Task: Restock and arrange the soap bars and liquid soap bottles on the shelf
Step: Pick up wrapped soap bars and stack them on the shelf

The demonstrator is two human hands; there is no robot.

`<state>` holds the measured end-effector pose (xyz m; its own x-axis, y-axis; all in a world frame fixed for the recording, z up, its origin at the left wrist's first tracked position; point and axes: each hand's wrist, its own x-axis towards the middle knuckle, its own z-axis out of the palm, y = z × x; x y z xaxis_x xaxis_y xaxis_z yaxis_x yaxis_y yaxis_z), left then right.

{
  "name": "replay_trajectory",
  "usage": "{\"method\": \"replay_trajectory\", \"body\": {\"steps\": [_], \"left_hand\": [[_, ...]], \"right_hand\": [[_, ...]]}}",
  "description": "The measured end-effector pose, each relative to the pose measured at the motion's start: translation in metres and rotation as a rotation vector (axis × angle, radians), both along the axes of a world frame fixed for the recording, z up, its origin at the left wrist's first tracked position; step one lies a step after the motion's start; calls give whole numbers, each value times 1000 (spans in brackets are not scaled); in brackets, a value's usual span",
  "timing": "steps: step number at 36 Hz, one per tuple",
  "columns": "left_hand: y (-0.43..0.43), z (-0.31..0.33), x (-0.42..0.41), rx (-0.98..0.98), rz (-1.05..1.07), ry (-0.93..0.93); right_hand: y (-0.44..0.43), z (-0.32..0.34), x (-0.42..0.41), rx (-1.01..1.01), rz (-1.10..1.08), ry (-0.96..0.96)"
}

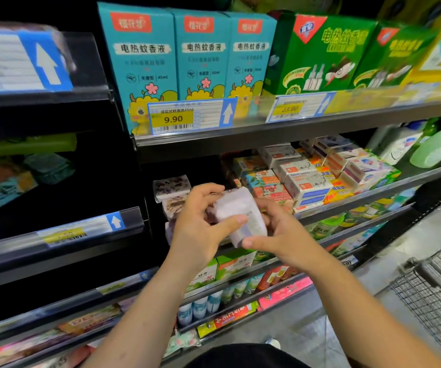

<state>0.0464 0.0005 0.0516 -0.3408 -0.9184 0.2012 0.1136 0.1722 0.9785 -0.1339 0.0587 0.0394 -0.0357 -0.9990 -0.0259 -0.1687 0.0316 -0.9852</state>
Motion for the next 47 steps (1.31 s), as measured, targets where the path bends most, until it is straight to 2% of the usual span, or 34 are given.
{"method": "replay_trajectory", "body": {"steps": [4, 8, 11, 14, 20, 26, 30, 37, 44, 47], "left_hand": [[0, -5, -6, -12, -26, -57], [-2, -11, -2, 62, -24, -57], [-3, -16, 3, 100, -24, -94], [-4, -23, 5, 92, -54, -206], [-1, -34, -4, 105, -157, -337], [-11, -33, 7, 241, -90, -172], [-12, -21, 10, 335, -100, -3], [-15, -35, 3, 564, -76, -234], [-9, -33, 6, 419, -147, -197], [-10, -27, 4, 289, -161, -174]], "right_hand": [[-7, -3, 2, 56, 41, 77], [-10, -3, -16, 101, 45, 84], [-11, 2, -31, 74, 11, 34], [-14, 11, -38, 10, -32, -48], [-20, 15, -16, -87, -31, -44], [-20, 16, -13, -108, -85, -64], [-16, 10, -15, 18, -134, -151], [-4, -6, 1, 383, -140, -44], [-3, -3, -8, 319, -233, -57], [-7, 8, -12, 266, -226, -154]]}}
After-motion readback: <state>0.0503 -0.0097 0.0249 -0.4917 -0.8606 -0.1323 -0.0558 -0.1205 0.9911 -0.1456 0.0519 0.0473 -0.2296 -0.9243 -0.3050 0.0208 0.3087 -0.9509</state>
